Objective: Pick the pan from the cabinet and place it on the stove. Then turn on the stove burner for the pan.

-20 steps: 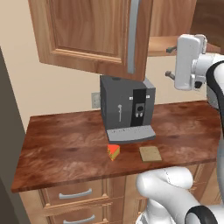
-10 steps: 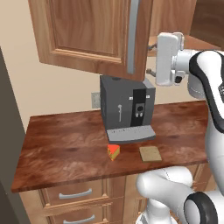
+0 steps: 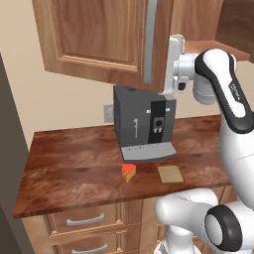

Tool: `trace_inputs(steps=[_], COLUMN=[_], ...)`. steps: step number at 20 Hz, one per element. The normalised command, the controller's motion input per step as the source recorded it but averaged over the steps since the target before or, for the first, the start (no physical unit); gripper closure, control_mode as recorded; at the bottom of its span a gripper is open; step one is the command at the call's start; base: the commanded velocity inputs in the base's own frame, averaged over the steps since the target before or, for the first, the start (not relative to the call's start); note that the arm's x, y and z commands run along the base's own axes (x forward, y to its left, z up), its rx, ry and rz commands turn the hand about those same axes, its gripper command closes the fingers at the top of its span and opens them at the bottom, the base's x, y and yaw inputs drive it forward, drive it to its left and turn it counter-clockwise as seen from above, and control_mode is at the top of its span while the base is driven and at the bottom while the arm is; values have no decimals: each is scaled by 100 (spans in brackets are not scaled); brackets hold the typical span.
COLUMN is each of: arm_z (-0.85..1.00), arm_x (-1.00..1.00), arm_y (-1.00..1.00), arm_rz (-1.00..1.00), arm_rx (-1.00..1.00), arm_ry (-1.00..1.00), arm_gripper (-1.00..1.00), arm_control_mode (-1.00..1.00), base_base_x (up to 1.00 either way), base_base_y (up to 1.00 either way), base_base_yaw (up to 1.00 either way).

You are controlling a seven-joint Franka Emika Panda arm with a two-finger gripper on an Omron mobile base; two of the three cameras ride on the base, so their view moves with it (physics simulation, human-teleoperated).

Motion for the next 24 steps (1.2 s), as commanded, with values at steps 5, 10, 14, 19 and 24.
trace_inputs(steps=[5, 10, 14, 19, 24], arm_z=[0, 0, 0, 0, 0], arm_x=[-54, -74, -68, -52, -39], arm_y=[65, 74, 79, 84, 83], arm_rz=[9, 8, 8, 8, 6], arm_rx=[0, 0, 0, 0, 0], arm_ry=[-3, -6, -3, 0, 0], arm_gripper=[-100, -100, -100, -100, -100], arm_control_mode=[-100, -100, -100, -100, -100], base_base_x=[0, 0, 0, 0, 0], base_base_y=[0, 0, 0, 0, 0], base_base_yaw=[0, 0, 0, 0, 0])
